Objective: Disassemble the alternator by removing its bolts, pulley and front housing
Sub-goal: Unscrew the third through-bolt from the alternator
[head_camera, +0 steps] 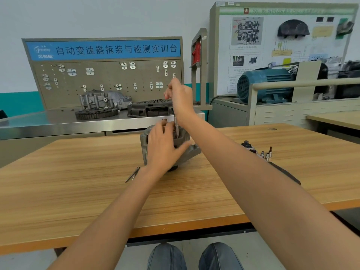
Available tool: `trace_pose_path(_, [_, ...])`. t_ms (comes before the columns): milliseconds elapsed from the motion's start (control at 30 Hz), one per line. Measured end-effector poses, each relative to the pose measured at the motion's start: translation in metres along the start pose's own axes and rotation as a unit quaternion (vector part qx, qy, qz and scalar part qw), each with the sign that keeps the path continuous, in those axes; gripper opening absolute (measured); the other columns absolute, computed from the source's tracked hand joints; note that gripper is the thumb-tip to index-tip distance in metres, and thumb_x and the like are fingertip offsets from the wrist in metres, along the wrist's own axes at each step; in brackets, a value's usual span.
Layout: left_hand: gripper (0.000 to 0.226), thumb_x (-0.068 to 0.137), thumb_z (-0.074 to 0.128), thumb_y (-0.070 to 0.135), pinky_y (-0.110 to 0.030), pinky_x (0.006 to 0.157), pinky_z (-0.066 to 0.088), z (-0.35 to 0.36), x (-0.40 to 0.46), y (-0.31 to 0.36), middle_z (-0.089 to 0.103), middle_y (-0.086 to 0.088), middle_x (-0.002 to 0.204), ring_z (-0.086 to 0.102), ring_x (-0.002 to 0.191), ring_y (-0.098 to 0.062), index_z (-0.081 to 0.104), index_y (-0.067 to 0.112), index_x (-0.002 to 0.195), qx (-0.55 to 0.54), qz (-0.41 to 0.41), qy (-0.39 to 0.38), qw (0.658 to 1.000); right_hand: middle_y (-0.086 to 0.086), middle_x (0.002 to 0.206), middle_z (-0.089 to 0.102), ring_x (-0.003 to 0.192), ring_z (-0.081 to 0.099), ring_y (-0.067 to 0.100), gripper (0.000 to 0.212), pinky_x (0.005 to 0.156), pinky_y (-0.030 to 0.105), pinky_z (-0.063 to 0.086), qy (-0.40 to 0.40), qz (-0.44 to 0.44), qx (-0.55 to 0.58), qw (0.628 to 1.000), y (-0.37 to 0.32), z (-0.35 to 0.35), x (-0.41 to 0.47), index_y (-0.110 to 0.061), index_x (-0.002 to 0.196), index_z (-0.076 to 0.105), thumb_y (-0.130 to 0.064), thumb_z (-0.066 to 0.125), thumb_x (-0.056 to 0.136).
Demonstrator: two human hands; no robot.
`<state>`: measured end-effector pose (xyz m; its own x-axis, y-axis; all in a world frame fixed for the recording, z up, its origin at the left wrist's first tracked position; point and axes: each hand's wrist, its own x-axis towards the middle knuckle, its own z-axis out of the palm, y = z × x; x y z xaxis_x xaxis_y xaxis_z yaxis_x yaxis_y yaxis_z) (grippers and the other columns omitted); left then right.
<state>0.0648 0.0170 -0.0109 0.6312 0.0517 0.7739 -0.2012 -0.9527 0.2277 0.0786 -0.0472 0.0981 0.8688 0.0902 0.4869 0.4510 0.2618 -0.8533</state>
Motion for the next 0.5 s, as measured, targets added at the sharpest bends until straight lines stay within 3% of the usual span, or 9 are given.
trace_pose_path(67, [0.073,0.08,0.059,0.054,-0.041,0.108,0.023,0.01,-0.005,-0.002,0.045,-0.017,0.133,0.039,0.124,-0.031,0.046,0.004,0.13,0.067,0.013,-0.014,0.998,0.004,0.056,0.037,0.062,0.037,0.015,0.04,0.082,0.049,0.043,0.008,-0.008,-0.001,1.0,0.001,0.0,0.001,-0.013,0.05,0.033,-0.01,0.04,0.089])
trace_pose_path(100, [0.075,0.08,0.059,0.054,-0.041,0.112,0.015,0.014,-0.006,-0.002,0.044,-0.017,0.135,0.037,0.127,-0.032,0.045,0.002,0.132,0.07,0.013,-0.01,0.997,0.004,0.056,0.036,0.061,0.036,0.014,0.041,0.07,0.04,0.044,0.011,-0.016,-0.002,1.0,0.001,0.0,0.001,-0.013,0.05,0.033,-0.009,0.041,0.089])
trace_pose_path(167, [0.07,0.081,0.062,0.051,-0.042,0.116,0.008,0.018,-0.005,-0.003,0.049,-0.016,0.132,0.039,0.127,-0.031,0.048,0.002,0.128,0.069,0.012,0.014,0.997,0.005,0.056,0.036,0.06,0.036,0.014,0.04,0.059,0.025,0.035,0.012,-0.031,-0.007,0.999,0.003,-0.001,0.002,-0.014,0.05,0.033,-0.009,0.041,0.089])
trace_pose_path(367, [0.06,0.078,0.065,0.046,-0.05,0.114,0.015,0.024,-0.009,-0.003,0.058,-0.015,0.115,0.049,0.114,-0.033,0.057,0.002,0.117,0.107,0.01,0.057,0.993,0.006,0.056,0.034,0.061,0.034,0.016,0.041,0.056,0.026,0.032,0.013,-0.044,-0.011,0.999,0.005,0.0,0.002,-0.014,0.05,0.032,-0.008,0.041,0.089])
trace_pose_path(433, [0.058,0.077,0.064,0.048,-0.053,0.111,0.019,0.025,-0.009,-0.002,0.058,-0.013,0.112,0.05,0.111,-0.032,0.058,0.004,0.115,0.119,0.002,0.064,0.991,0.006,0.056,0.034,0.062,0.035,0.017,0.041,0.057,0.038,0.037,0.015,-0.048,-0.01,0.999,0.005,0.001,0.002,-0.015,0.049,0.032,-0.008,0.041,0.089])
trace_pose_path(500, [0.057,0.077,0.065,0.049,-0.054,0.11,0.022,0.026,-0.009,-0.002,0.059,-0.012,0.11,0.051,0.109,-0.031,0.059,0.005,0.114,0.126,0.003,0.07,0.99,0.007,0.057,0.035,0.064,0.036,0.017,0.041,0.078,0.05,0.04,0.014,-0.044,-0.01,0.999,0.005,0.002,0.001,-0.014,0.05,0.032,-0.008,0.041,0.089])
